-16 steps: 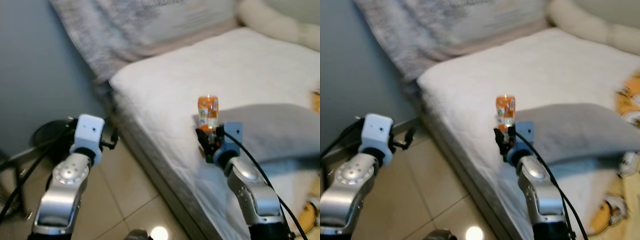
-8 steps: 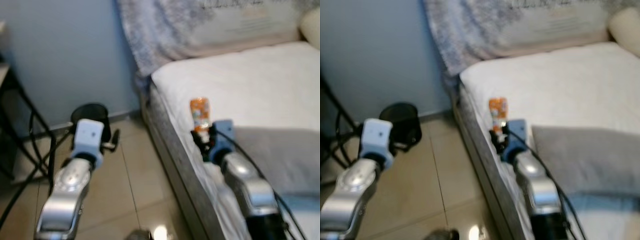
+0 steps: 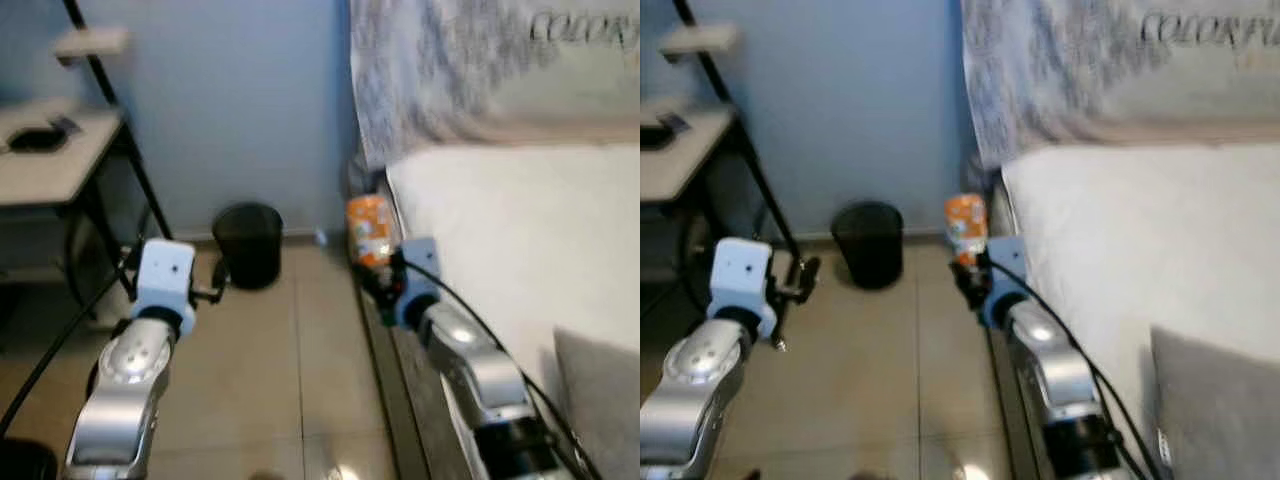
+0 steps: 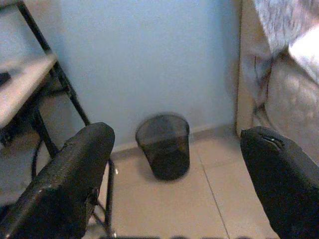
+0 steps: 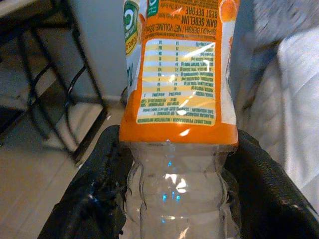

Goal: Clean up the room

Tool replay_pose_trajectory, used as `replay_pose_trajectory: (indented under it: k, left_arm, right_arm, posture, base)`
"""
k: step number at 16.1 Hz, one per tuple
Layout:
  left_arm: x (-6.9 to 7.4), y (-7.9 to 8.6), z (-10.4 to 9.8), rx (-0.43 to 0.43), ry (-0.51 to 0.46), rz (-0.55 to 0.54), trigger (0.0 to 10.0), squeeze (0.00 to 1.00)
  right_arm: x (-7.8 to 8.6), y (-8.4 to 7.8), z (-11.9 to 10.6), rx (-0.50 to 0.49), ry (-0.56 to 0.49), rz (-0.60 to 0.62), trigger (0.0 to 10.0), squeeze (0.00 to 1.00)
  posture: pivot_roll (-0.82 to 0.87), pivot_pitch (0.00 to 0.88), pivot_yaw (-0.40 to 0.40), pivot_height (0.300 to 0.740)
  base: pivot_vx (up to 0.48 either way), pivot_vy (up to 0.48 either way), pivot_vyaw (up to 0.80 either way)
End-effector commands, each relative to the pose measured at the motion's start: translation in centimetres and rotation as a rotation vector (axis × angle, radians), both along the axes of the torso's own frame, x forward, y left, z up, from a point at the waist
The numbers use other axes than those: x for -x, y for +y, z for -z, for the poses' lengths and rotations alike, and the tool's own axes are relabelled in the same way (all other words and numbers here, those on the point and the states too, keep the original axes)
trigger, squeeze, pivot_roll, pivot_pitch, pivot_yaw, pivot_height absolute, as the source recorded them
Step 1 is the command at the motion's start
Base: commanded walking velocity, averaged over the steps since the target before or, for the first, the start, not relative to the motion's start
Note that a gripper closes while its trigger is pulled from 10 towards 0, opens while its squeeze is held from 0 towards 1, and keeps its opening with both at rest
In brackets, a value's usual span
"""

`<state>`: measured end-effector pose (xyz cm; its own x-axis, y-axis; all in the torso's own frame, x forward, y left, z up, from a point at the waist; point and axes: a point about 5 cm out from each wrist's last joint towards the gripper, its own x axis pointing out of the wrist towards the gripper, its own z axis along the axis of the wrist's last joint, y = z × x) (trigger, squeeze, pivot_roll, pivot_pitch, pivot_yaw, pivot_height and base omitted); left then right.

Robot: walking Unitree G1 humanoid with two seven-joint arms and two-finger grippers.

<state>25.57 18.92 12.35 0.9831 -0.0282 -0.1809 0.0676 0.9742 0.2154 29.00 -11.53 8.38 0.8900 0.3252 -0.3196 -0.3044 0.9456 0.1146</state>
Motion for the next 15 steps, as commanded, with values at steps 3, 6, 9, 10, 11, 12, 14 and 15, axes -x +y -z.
replay_pose_trajectory:
  k: [3,6,9,10,11,12,14,15]
  left_arm:
    - [0.1,0.8,-0.2,-0.019,-0.006,-0.014,10.0,0.0]
    - [0.2,0.9,-0.1,-0.02,-0.005,-0.013,10.0,0.0]
    - [0.5,1.1,-0.3,-0.018,-0.008,-0.013,10.0,0.0]
    - [0.6,1.0,-0.1,-0.011,-0.001,-0.016,10.0,0.0]
    - [0.9,0.7,0.2,0.005,0.012,-0.011,10.0,0.0]
    - [0.9,0.5,0.2,0.006,0.013,-0.007,10.0,0.0]
    - [1.0,0.2,0.1,0.012,0.008,-0.001,10.0,0.0]
    - [1.0,0.5,0.1,0.009,0.005,-0.01,10.0,0.0]
  right_arm:
    - [-0.1,-0.8,0.2,0.003,-0.014,0.085,10.0,0.0]
    - [0.2,-2.2,0.6,0.005,-0.015,0.185,10.0,0.0]
    - [1.0,-2.7,0.7,-0.013,-0.025,0.23,10.0,0.0]
    - [1.1,-2.8,0.7,-0.009,-0.026,0.238,10.0,0.0]
    - [1.1,-3.1,0.6,-0.008,-0.036,0.26,10.0,0.0]
    - [1.2,-3.2,0.6,-0.014,-0.037,0.265,10.0,0.0]
    - [1.1,-3.0,0.8,-0.016,-0.027,0.257,10.0,0.0]
    - [1.1,-2.7,1.0,-0.006,-0.024,0.239,10.0,0.0]
  posture:
    - [0.23,0.0,-0.003,0.74]
    - [0.24,0.0,-0.023,0.74]
    - [0.23,0.0,-0.028,0.74]
    - [0.23,0.0,-0.028,0.74]
    - [0.23,0.0,-0.021,0.74]
    - [0.24,0.0,-0.024,0.74]
    - [0.26,0.0,-0.04,0.74]
    - [0.26,0.0,-0.04,0.74]
  base:
    - [0.292,0.0,0.2]
    - [0.291,0.0,0.0]
    - [0.294,0.0,0.0]
    - [0.296,0.0,0.0]
    - [0.3,0.0,0.0]
    - [0.3,0.0,0.0]
    - [0.302,0.0,-0.4]
    - [0.304,0.0,-0.8]
